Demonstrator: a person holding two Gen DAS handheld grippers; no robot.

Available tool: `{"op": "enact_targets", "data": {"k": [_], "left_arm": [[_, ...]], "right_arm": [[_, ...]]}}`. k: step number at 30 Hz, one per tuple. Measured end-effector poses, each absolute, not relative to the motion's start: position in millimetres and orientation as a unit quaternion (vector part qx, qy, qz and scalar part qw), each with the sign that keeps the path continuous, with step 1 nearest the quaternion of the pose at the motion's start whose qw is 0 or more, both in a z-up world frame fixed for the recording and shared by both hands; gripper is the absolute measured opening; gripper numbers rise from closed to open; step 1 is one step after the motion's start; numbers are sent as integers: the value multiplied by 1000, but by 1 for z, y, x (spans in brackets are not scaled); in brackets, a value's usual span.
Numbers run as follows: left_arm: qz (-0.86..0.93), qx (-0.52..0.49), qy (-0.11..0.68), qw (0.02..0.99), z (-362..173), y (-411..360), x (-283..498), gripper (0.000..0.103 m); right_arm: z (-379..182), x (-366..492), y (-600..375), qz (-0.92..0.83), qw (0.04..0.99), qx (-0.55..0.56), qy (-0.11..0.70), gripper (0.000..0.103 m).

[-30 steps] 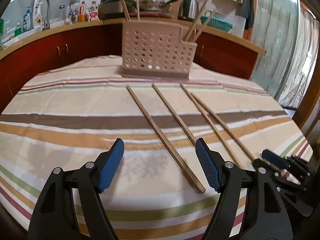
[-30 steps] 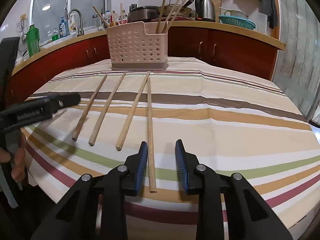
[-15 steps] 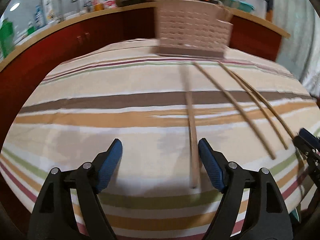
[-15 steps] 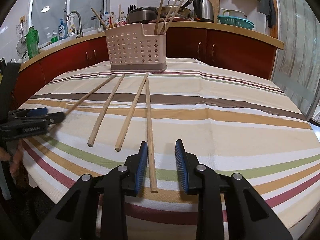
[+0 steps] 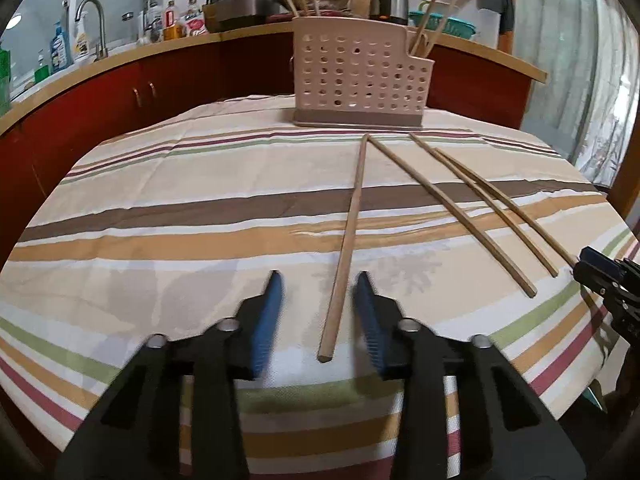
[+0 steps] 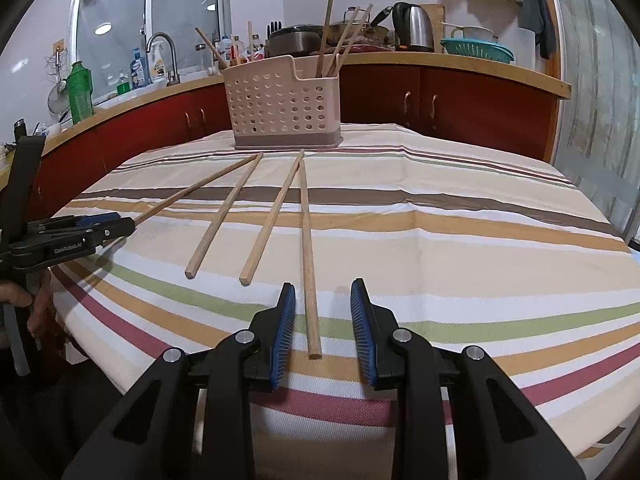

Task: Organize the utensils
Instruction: 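Close the right tool on a chopstick while the left tool closes on another, then lift both chopsticks upright and carry them over the pink holder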

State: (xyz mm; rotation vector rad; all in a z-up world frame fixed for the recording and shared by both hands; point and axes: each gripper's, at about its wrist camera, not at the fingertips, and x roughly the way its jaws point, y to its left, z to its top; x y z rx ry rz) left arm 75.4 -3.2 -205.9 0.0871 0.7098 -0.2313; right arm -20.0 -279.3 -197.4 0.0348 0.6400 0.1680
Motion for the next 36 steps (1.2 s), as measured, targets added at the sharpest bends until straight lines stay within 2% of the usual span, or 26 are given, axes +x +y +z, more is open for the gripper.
{"op": "enact_targets", "data": {"k": [1,4,6,13,36], "left_arm": [[-117,44,344,931,-206,-4,75,22],[-128,50,339,931,-206,-6,73,10],[-131,53,338,931,-206,-5,73,9],[-125,44,317,939,-195,3,71,7],[-125,1,178,976,-86,25,45,7]], "right_arm": [[-197,-20,-279,86,946,19,313,26],[-197,-21,-278,94,946,19,311,16],[-197,-20,-275,104,944,17,312,7],[-187,-20,-280,98,948,30,303,7],[-85,-26,-288,85,979,29,184,7]]}}
